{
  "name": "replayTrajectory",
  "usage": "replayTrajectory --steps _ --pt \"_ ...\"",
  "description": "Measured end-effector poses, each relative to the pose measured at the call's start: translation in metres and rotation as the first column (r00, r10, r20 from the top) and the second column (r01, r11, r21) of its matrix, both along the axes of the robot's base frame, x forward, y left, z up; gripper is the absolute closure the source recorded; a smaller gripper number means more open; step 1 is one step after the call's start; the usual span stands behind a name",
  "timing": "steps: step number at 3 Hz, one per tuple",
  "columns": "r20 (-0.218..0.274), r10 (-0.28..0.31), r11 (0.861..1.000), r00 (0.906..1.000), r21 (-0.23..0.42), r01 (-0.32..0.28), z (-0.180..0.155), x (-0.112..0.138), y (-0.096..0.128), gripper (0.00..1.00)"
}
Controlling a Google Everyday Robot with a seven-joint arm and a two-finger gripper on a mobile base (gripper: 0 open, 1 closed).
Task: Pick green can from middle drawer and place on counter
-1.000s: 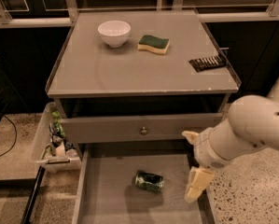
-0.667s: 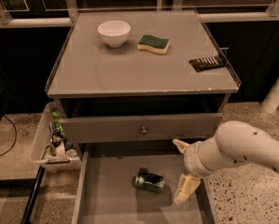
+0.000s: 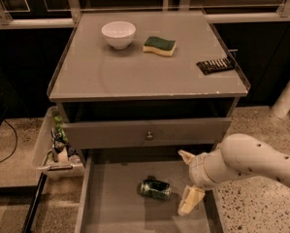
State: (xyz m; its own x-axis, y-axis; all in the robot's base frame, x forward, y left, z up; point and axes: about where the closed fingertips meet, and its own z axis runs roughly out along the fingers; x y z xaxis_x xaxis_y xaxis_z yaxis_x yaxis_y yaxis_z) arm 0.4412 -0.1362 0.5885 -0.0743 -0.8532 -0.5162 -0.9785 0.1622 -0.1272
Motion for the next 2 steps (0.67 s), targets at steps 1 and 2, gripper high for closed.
replayTrajectory --steps 1,2 --pt "0.018 0.015 0.998 0.9997 0.053 -0.016 -0.048 0.007 0.009 0.0" --pt "0.042 0.041 0.992 0.9983 0.118 -0.046 -0.095 0.018 0.019 0.0"
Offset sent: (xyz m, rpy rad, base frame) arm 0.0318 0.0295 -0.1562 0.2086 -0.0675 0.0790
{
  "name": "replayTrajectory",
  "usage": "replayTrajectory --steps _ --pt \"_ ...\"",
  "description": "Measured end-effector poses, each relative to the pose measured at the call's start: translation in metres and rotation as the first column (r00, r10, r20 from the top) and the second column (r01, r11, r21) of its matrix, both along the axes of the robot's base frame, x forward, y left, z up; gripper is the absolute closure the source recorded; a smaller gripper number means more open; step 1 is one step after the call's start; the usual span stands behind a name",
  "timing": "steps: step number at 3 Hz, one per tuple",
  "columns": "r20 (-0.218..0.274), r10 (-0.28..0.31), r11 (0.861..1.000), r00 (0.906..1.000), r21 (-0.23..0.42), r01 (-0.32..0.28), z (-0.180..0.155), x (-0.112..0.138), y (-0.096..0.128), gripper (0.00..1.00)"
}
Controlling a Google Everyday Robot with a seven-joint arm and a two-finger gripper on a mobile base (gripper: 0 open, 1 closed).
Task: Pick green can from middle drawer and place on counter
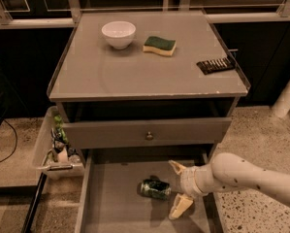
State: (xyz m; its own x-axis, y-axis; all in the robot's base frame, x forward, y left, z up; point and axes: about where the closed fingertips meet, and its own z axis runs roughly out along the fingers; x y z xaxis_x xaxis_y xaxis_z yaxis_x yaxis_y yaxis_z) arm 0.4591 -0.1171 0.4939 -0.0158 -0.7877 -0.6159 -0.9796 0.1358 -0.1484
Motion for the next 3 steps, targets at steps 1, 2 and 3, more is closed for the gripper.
replayTrajectory --steps 1,2,3 --pt "-0.005 0.023 0.998 0.9997 0.06 -0.023 -0.04 0.009 0.013 0.0" --pt "-0.011 0.04 0.993 0.9991 0.109 -0.039 -0.07 0.018 0.026 0.0" --pt "-0.017 0.042 0.989 0.999 0.14 -0.039 -0.094 0.027 0.037 0.0"
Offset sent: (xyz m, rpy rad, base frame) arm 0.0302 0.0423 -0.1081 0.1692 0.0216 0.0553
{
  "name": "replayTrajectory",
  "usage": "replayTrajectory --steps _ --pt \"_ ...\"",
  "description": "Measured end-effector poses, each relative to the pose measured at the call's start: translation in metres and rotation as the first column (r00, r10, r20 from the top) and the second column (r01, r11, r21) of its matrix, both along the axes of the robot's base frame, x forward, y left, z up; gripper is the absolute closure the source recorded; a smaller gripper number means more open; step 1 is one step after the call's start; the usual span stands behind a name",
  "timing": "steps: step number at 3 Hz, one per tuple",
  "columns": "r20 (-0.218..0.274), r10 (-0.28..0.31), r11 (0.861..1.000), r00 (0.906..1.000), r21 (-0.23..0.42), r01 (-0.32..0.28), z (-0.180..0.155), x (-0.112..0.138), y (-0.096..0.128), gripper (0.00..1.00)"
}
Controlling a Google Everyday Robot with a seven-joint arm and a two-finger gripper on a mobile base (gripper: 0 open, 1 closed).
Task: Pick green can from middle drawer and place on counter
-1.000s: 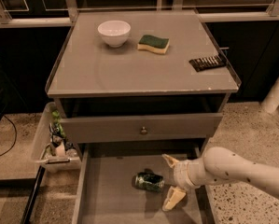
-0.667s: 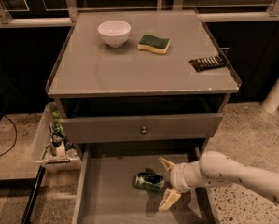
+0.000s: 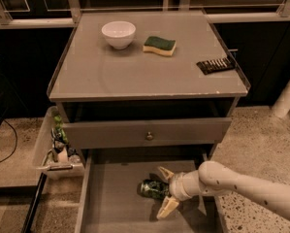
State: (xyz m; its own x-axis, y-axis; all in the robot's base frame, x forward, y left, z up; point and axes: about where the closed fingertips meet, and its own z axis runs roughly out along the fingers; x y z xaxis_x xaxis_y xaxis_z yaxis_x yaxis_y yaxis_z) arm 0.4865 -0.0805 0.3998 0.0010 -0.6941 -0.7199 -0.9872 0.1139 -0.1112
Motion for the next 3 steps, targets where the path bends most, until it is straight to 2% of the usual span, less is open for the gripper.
replayTrajectory --steps 1,2,3 --pt "-0.005 -0.004 1.0 1.0 0.017 0.004 -0.016 0.008 0.006 0.0" --pt "-0.024 -0.034 0.999 0.9991 0.016 0.034 -0.03 0.017 0.008 0.0" --pt "-0.025 -0.035 0.999 0.9991 0.016 0.035 -0.03 0.017 0.009 0.18"
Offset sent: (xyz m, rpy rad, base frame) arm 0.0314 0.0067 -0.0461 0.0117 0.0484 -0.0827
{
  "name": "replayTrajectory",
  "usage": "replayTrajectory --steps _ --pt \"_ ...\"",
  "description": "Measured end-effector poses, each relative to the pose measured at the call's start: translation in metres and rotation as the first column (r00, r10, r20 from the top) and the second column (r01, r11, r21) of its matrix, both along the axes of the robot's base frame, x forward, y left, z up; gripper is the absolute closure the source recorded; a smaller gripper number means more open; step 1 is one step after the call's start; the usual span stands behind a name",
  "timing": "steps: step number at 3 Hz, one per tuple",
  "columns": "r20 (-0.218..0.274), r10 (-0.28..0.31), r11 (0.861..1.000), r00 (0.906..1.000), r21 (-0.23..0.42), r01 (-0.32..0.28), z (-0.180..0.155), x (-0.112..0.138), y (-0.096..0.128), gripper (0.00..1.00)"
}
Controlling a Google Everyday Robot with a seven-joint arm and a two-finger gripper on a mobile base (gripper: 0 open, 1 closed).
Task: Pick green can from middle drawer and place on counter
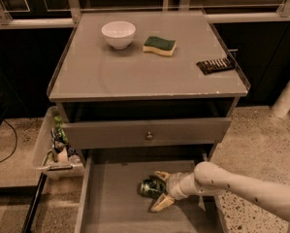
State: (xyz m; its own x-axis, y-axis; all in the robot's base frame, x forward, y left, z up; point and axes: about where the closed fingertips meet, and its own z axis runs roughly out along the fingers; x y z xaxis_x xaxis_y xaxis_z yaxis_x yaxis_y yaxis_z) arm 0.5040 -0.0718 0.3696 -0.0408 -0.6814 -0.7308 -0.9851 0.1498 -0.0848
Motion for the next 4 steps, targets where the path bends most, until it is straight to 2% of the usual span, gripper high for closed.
replayTrajectory --steps 3,4 --pt "-0.014 0.006 1.0 0.9999 -0.008 -0.006 -0.001 -0.005 0.001 0.88" --pt "-0.046 0.018 1.0 0.9988 -0.023 -0.019 0.009 -0.018 -0.003 1.0"
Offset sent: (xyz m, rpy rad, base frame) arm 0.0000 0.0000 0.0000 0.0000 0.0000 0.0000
